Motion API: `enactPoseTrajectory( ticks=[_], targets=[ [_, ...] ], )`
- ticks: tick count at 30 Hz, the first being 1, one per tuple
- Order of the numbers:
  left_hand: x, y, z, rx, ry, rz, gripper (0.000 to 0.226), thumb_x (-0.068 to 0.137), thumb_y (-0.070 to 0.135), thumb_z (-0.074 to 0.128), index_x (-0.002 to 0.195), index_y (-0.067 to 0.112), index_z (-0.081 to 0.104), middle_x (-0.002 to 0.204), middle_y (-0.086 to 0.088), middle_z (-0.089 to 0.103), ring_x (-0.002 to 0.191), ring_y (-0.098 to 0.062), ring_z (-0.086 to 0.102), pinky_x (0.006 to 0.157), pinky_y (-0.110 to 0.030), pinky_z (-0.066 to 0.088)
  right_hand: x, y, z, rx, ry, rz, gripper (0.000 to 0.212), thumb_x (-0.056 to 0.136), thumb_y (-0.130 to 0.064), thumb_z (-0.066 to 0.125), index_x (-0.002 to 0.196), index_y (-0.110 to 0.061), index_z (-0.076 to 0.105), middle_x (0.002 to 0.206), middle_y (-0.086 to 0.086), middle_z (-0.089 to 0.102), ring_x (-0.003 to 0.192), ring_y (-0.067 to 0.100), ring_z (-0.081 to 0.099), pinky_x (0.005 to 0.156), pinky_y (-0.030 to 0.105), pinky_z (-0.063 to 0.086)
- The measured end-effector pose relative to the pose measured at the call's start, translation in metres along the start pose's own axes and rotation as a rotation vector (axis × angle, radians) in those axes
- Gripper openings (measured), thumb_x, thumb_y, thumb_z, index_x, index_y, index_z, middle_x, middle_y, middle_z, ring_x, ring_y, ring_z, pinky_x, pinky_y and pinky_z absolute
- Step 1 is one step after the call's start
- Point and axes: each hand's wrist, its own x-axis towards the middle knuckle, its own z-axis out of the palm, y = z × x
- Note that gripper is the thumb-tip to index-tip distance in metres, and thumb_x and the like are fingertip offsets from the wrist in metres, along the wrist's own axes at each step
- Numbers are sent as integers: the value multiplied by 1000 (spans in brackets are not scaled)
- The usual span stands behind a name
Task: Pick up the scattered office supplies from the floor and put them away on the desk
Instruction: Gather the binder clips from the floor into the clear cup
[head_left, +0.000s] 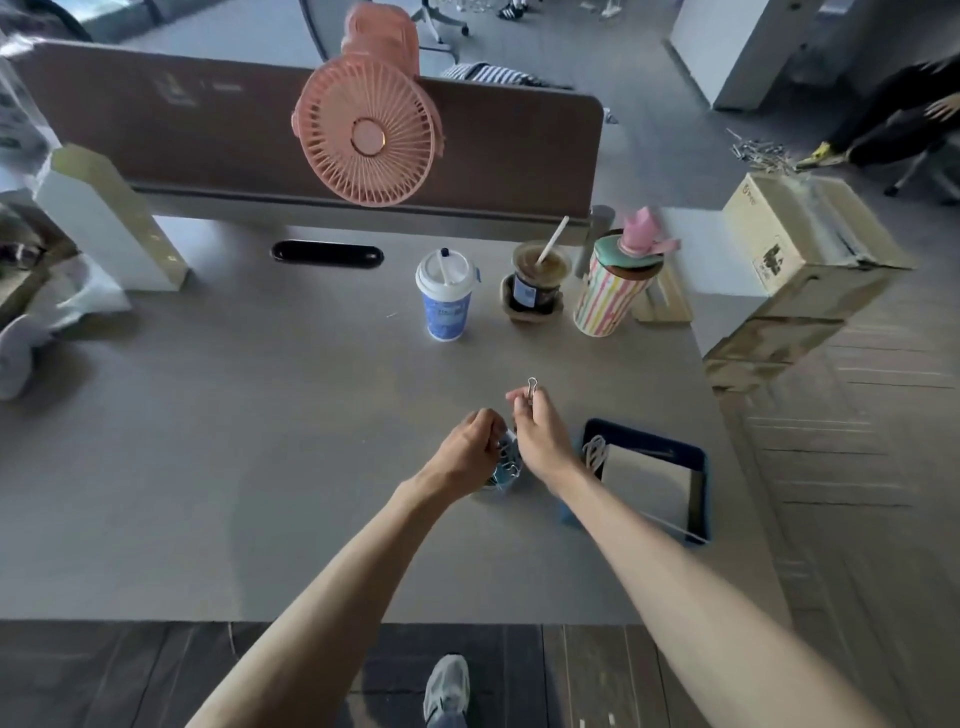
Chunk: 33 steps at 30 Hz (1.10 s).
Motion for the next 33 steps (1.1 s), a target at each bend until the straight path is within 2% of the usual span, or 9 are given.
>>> enactPoseTrajectory(
  ticks=[3, 5, 7, 12, 15, 19, 22, 27, 33],
  targets=[
    [-3, -7, -4, -28, 4, 90, 46, 76, -3, 65, 120, 0, 51, 109, -14, 58, 96, -26, 58, 74, -13, 36, 1, 2, 5, 84, -46, 50, 20, 102, -11, 37, 104, -20, 54, 97, -2, 60, 76, 6, 60, 71, 23, 50],
    [-5, -10, -8, -68, 25, 139, 58, 73, -1, 71, 126, 1, 48, 112, -12, 60, 97, -23, 59, 77, -19, 45, -2, 4, 6, 111, -73, 52, 30, 99, -4, 37, 99, -27, 57, 96, 2, 64, 71, 11, 60, 68, 30, 52],
    [-7, -10, -11, -117, 54, 136, 54, 74, -3, 70, 123, 0, 49, 112, -13, 61, 95, -23, 62, 77, -32, 52, -4, 5, 4, 92, -66, 16, 40, 94, 4, 39, 98, -29, 61, 100, -1, 65, 81, 10, 60, 73, 24, 48],
    [-21, -16, -20, -132, 161, 15, 39, 78, -3, 61, 115, 2, 52, 108, -12, 63, 96, -25, 62, 82, -35, 51, -6, -4, 10, 37, -91, -12, 46, 87, 12, 38, 98, -23, 66, 97, -5, 63, 91, 11, 59, 74, 19, 47],
    [-30, -26, -26, -105, 185, -17, 33, 79, -3, 58, 112, 2, 53, 106, -13, 64, 97, -28, 61, 84, -38, 51, -8, -2, 16, -144, -124, -120, 35, 82, 10, 49, 96, -15, 68, 99, 0, 66, 96, 16, 60, 76, 15, 41],
    [-39, -36, -33, -31, 179, -21, 30, 81, 1, 58, 111, 4, 54, 109, -9, 63, 100, -26, 59, 84, -32, 48, -15, 7, 6, -459, -191, -342, 41, 67, 15, 51, 96, -8, 70, 107, 9, 64, 98, 26, 59, 77, 22, 41],
    [-43, -38, -35, 23, 165, -22, 32, 82, 3, 56, 113, 7, 53, 113, -8, 61, 102, -25, 58, 82, -30, 46, -20, 11, -5, -631, -198, -412, 44, 70, 14, 53, 104, -8, 69, 118, 8, 60, 105, 29, 58, 82, 30, 47],
    [-52, -21, -32, 97, 154, 30, 25, 87, 13, 58, 112, 8, 57, 113, -11, 62, 102, -28, 59, 82, -32, 47, -37, 4, -25, -632, -119, -454, 31, 83, 6, 51, 103, -9, 69, 117, 7, 61, 106, 28, 58, 88, 34, 48],
    [-88, 27, -13, 240, 133, 220, 29, 86, 12, 57, 115, 12, 56, 118, -11, 58, 97, -35, 58, 74, -36, 49, -113, 14, -84, -661, 8, -576, 28, 84, 5, 53, 103, -7, 69, 112, 7, 65, 97, 26, 61, 76, 27, 44]
  ],
)
